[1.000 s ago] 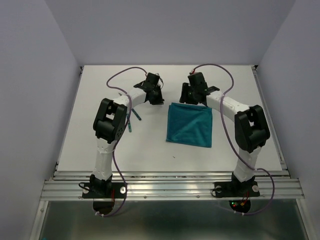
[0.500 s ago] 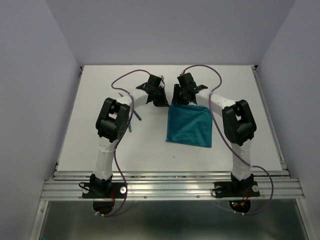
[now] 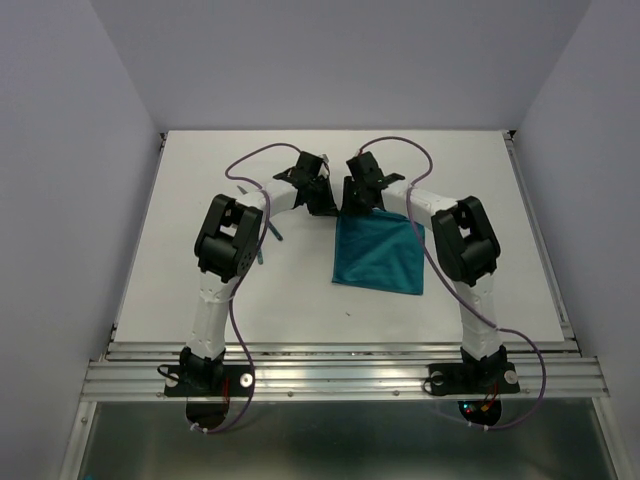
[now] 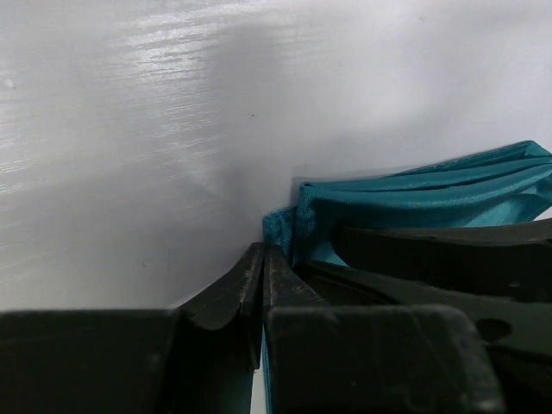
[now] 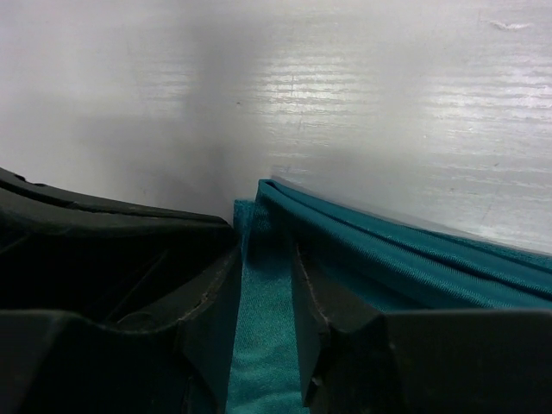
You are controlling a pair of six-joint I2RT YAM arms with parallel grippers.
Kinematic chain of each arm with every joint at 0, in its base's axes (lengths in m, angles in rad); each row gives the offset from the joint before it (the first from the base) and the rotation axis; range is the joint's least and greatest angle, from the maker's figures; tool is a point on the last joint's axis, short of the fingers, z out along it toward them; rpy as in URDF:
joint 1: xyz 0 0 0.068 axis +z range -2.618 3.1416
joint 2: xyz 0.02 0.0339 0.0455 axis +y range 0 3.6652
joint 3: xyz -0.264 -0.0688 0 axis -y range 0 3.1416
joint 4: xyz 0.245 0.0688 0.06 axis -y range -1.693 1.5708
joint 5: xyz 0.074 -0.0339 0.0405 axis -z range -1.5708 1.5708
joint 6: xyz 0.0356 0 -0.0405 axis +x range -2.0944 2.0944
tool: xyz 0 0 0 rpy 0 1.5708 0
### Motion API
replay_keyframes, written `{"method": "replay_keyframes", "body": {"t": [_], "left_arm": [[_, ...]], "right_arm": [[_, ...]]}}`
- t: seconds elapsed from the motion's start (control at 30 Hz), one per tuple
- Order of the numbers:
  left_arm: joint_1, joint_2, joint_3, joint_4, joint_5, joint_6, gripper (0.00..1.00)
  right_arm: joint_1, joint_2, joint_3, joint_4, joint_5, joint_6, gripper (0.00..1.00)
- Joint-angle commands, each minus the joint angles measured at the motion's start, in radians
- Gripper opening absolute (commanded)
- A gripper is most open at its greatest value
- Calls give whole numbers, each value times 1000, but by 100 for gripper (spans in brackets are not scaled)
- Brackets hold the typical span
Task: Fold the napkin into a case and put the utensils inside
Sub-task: Smooth out the lower triangle-folded napkin at the center of the board.
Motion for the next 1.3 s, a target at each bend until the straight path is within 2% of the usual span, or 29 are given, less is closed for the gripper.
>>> {"method": "replay_keyframes", "body": {"t": [0.0, 0.17, 0.3, 0.53, 0.9, 1.27], "left_arm": [[-2, 5, 25, -14, -7, 8, 12], [-2, -2, 19, -13, -13, 10, 12], [-2, -4, 15, -14, -15, 11, 12], [-2, 4, 12, -13, -13, 10, 11], [-2, 14, 12, -16, -16, 11, 11], [-1, 7, 5, -16, -25, 13, 11]], "right_arm": [[9, 17, 46, -4, 13, 11, 34], [18, 29, 47, -2, 21, 17, 26], [18, 15, 38, 1, 32, 19, 14], [27, -32, 17, 22, 35, 13, 5], [55, -88, 1, 41, 52, 14, 1], [73, -66, 24, 39, 38, 9, 1]]}}
